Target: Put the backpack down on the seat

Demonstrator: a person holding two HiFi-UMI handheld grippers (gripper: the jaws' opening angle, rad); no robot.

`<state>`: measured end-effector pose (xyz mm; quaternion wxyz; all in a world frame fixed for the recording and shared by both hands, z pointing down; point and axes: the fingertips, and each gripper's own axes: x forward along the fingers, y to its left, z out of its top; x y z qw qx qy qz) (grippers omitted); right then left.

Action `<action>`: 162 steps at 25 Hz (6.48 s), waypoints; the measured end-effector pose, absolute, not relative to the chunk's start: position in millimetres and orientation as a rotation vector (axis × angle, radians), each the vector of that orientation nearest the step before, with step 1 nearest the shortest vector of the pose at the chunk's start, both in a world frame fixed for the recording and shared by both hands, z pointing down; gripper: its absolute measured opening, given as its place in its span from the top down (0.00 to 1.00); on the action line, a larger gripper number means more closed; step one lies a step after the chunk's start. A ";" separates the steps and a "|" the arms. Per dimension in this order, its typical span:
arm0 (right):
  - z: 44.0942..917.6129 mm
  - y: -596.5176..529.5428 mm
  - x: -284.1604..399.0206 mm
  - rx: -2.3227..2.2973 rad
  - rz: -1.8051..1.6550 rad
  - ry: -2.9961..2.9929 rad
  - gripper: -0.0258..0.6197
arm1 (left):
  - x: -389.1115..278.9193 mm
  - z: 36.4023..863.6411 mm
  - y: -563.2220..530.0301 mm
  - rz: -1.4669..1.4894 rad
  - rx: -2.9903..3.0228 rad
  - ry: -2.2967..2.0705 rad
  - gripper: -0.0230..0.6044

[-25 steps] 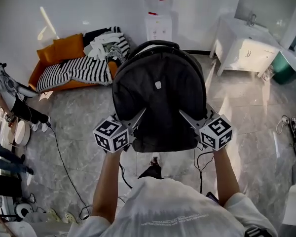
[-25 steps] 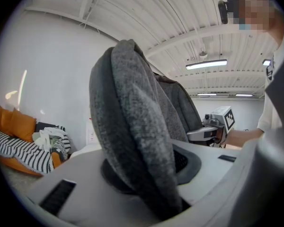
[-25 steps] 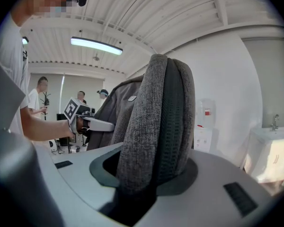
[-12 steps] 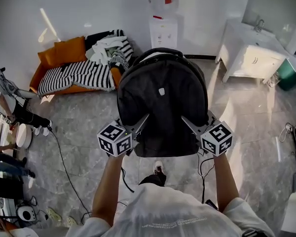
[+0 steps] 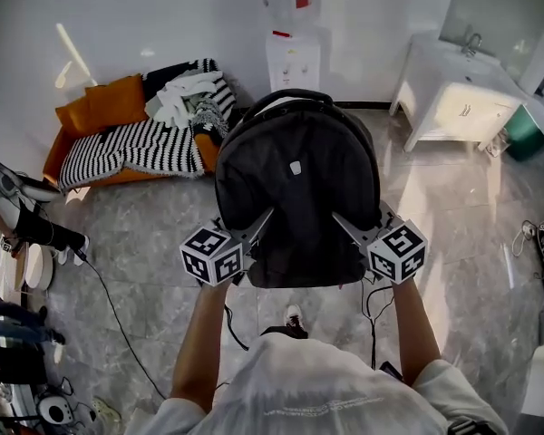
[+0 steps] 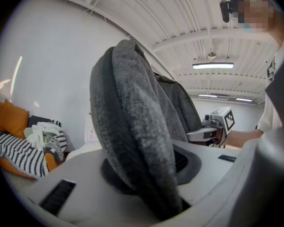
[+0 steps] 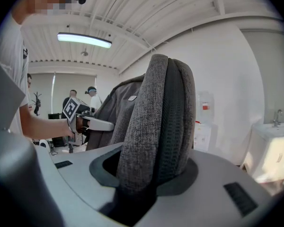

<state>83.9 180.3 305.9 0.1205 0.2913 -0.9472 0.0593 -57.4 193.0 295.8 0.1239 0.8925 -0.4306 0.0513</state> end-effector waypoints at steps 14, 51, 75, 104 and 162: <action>313.3 129.8 64.9 0.919 0.203 -2.723 0.73 | -76.9 304.8 135.1 0.152 2.611 -1.181 0.77; 342.9 -32.2 71.1 0.797 0.263 -2.739 0.73 | -70.2 332.2 -14.8 0.176 2.517 -1.251 0.77; 401.7 -199.0 64.7 0.656 0.364 -2.708 0.73 | -75.6 389.7 -169.9 0.187 2.378 -1.295 0.77; 546.7 -344.9 -5.2 0.565 0.510 -2.596 0.73 | -146.6 532.4 -308.1 0.194 2.232 -1.265 0.76; 912.7 -461.9 -37.4 0.659 0.754 -2.420 0.73 | -183.7 888.7 -430.5 0.263 2.164 -1.129 0.75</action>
